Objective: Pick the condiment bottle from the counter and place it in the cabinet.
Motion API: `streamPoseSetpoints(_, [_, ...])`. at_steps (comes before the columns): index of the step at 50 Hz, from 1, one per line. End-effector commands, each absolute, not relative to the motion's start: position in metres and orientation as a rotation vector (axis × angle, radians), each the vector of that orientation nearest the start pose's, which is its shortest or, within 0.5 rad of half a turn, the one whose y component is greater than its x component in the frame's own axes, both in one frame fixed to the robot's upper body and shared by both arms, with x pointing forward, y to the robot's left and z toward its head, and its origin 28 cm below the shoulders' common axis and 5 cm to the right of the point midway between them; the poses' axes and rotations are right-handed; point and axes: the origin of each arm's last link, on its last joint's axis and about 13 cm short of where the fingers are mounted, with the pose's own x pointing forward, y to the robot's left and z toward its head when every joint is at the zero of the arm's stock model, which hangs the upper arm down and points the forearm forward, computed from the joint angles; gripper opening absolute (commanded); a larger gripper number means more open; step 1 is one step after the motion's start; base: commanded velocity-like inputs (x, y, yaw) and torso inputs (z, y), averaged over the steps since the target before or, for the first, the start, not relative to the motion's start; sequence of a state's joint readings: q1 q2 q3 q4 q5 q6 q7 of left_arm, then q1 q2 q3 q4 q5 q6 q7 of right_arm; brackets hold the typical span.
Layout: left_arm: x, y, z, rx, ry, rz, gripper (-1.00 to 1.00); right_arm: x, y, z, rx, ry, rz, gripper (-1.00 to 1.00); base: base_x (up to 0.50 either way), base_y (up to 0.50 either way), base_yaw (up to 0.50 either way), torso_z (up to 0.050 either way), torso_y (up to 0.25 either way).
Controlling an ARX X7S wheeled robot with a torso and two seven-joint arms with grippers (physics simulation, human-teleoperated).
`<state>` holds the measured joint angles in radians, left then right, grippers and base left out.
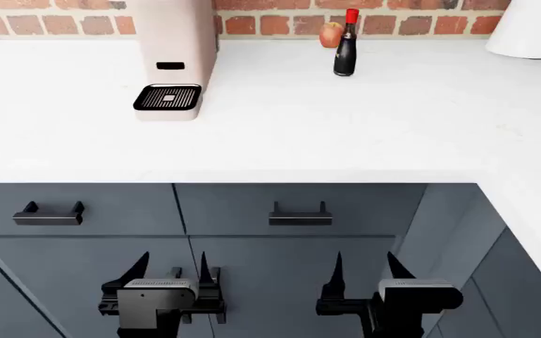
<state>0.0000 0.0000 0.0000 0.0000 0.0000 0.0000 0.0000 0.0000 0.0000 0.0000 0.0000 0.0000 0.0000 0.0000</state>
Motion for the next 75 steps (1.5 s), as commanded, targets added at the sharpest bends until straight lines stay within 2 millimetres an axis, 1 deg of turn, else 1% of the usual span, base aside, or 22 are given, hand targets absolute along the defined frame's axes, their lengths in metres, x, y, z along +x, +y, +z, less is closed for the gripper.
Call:
streamPoseSetpoints(1, [0.210,0.206,0.013,-0.002,0.000,0.003,1.00,0.210,-0.097,0.013,0.001,-0.001,-0.008,1.00,0.00,0.00,0.00,0.000,0.000])
streamPoseSetpoints(6, [0.209,0.206,0.014,0.034,-0.011,-0.016,1.00,0.209,-0.097,0.011,0.068,0.008,-0.004,1.00,0.00,0.00,0.00,0.000,0.000])
streamPoseSetpoints(13, [0.208,0.205,0.014,0.033,-0.001,-0.029,1.00,0.210,-0.098,0.010,0.079,0.024,-0.024,1.00,0.00,0.00,0.00,0.000,0.000])
streamPoseSetpoints(17, [0.208,0.204,0.020,0.045,-0.014,-0.040,1.00,0.211,-0.099,0.018,0.093,0.015,-0.037,1.00,0.00,0.00,0.00,0.000,0.000])
streamPoseSetpoints(21, [0.209,0.202,0.032,0.028,-0.025,-0.044,1.00,0.209,-0.100,0.033,0.073,0.008,-0.062,1.00,0.00,0.00,0.00,0.041,0.083])
streamPoseSetpoints(25, [0.210,0.197,0.045,0.017,-0.023,-0.060,1.00,0.205,-0.100,0.046,0.061,0.024,-0.032,1.00,0.00,0.00,0.00,0.047,0.084])
streamPoseSetpoints(28, [0.210,0.194,0.057,0.007,-0.025,-0.075,1.00,0.203,-0.102,0.060,0.063,0.031,-0.014,1.00,0.00,0.00,0.00,0.047,0.085])
streamPoseSetpoints(30, [0.210,0.193,0.066,0.003,-0.022,-0.079,1.00,0.204,-0.101,0.076,0.062,0.009,0.001,1.00,0.00,0.00,0.00,0.047,0.085])
streamPoseSetpoints(38, [0.215,0.199,0.116,0.008,-0.044,-0.068,1.00,0.202,-0.104,0.123,0.035,-0.014,0.033,1.00,0.00,0.00,0.00,0.047,0.084])
streamPoseSetpoints(45, [0.215,0.199,0.153,-0.014,-0.068,-0.075,1.00,0.205,-0.105,0.160,0.086,-0.042,0.008,1.00,0.00,0.00,0.00,0.047,0.085])
streamPoseSetpoints(50, [0.218,0.201,0.171,-0.010,-0.073,-0.075,1.00,0.209,-0.109,0.181,0.121,-0.050,-0.014,1.00,0.00,0.00,0.00,0.047,0.083])
streamPoseSetpoints(55, [0.229,0.208,0.185,0.023,-0.071,-0.081,1.00,0.215,-0.116,0.202,0.103,-0.062,-0.002,1.00,0.00,0.00,0.00,0.047,0.080])
streamPoseSetpoints(61, [0.234,0.213,0.198,0.010,-0.069,-0.080,1.00,0.220,-0.123,0.219,0.088,-0.074,-0.012,1.00,0.00,0.00,0.00,0.047,0.081])
streamPoseSetpoints(69, [0.235,0.216,0.207,0.021,-0.045,-0.088,1.00,0.218,-0.130,0.229,0.069,-0.066,-0.011,1.00,0.00,0.00,0.00,0.038,0.079])
streamPoseSetpoints(73, [0.236,0.218,0.215,0.024,-0.025,-0.103,1.00,0.216,-0.139,0.233,0.076,-0.017,-0.006,1.00,0.00,0.00,0.00,0.000,0.000])
streamPoseSetpoints(75, [0.235,0.216,0.224,0.013,-0.027,-0.128,1.00,0.216,-0.147,0.241,0.074,-0.005,-0.011,1.00,0.00,0.00,0.00,0.000,0.000])
